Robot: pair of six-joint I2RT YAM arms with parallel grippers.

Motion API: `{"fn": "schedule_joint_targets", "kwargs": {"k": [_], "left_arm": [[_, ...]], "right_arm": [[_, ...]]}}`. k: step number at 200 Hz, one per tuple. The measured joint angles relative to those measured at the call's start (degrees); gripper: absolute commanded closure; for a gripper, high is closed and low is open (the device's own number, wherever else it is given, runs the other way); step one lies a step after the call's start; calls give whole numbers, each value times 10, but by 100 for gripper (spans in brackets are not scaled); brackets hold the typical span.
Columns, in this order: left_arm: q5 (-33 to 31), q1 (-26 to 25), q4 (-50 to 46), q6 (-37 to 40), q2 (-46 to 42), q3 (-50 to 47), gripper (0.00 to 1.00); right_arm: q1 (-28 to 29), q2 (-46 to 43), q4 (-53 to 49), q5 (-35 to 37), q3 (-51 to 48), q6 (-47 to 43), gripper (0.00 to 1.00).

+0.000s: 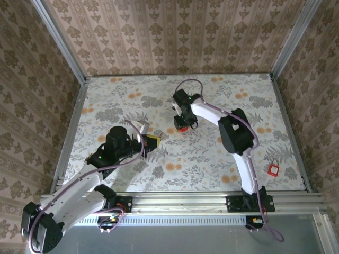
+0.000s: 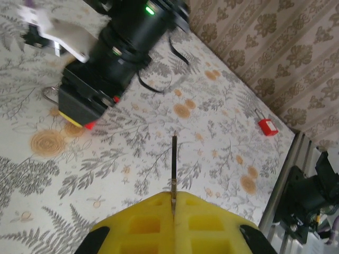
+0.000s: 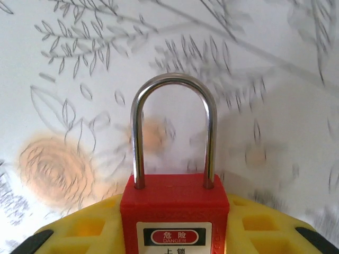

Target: Unlock with the key

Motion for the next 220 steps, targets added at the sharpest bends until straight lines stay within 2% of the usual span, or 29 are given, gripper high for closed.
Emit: {"fn": "schedule_joint_targets", "kwargs": {"k": [36, 61, 95, 140, 175, 220], "left_arm": [[-42, -37, 82, -16, 54, -2, 100], [-70, -65, 127, -17, 105, 0, 100], [-106, -90, 160, -20, 158, 28, 100], [-147, -115, 189, -22, 180, 53, 100], [-157, -122, 194, -24, 199, 66, 100], [-157, -130, 194, -28, 210, 70, 100]], "right_arm": [[-38, -240, 168, -38, -226, 145, 88], [-59, -375, 291, -47, -303, 240, 89], [-44, -490, 404, -49, -385, 349, 89], [-5, -532, 448, -17, -446, 448, 90], [40, -533, 455, 14, -457, 476, 90], [48, -536, 468, 36, -474, 497, 90]]}}
